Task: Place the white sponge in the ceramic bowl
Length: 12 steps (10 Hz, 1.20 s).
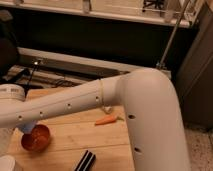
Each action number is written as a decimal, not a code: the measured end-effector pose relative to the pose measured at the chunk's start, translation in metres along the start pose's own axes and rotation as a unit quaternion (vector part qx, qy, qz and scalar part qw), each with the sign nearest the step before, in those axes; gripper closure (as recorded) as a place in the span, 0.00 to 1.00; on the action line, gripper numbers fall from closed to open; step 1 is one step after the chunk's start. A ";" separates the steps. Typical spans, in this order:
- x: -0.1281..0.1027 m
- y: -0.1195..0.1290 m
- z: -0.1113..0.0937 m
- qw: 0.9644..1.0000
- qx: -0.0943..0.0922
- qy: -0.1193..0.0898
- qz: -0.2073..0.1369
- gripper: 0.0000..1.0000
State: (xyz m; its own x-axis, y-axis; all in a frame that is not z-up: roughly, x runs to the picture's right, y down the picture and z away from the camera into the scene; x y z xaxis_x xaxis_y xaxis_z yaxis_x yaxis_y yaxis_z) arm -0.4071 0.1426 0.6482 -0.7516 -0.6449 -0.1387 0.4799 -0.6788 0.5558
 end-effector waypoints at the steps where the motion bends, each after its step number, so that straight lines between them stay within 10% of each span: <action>1: -0.007 -0.004 0.019 1.000 0.009 -0.001 0.001 1.00; 7: -0.036 -0.004 0.074 0.998 0.051 -0.018 0.023 0.51; 12: -0.034 -0.005 0.068 0.996 0.080 -0.010 0.027 0.20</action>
State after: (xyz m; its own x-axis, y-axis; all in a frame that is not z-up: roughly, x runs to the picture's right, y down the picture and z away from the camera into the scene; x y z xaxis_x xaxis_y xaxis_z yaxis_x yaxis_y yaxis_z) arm -0.4147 0.1918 0.7062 -0.7358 -0.6713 -0.0897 0.4436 -0.5778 0.6851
